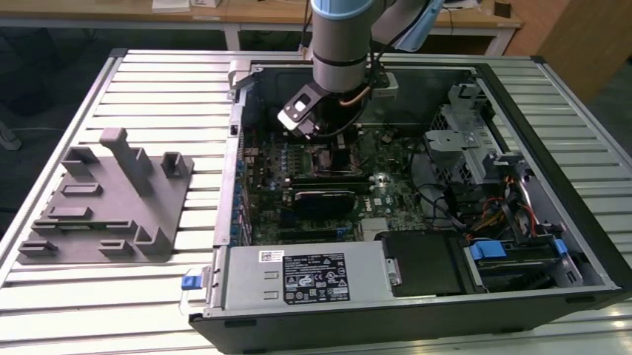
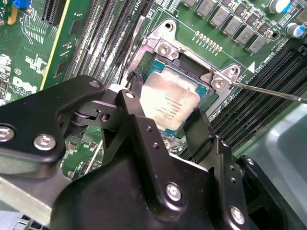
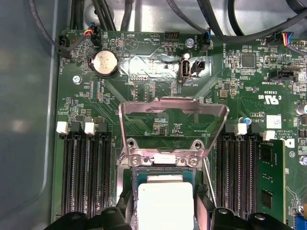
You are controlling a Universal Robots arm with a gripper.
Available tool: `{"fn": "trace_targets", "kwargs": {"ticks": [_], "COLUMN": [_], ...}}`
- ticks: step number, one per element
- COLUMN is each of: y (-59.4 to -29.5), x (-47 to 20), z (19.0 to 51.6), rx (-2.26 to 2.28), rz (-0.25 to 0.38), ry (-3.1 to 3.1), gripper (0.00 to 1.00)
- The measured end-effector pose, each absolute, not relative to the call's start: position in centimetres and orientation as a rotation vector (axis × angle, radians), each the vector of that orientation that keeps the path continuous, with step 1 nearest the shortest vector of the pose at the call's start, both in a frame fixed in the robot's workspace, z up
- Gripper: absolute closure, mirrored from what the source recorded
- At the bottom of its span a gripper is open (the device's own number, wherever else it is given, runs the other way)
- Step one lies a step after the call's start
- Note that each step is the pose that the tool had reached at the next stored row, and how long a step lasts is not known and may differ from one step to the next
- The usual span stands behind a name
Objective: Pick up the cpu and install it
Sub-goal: 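Place the cpu into insertion slot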
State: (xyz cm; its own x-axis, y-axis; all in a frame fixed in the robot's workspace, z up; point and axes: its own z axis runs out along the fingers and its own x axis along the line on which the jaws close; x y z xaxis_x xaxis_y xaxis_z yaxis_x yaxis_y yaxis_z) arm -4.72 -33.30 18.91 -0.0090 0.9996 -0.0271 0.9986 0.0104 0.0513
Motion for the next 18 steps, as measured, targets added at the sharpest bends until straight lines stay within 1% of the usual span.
{"fn": "trace_targets", "kwargs": {"ticks": [18], "y": [-33.30], "x": [-4.72], "z": [19.23], "rx": [2.173], "rz": [0.030], "ry": [2.194], "gripper": [0.39]}}
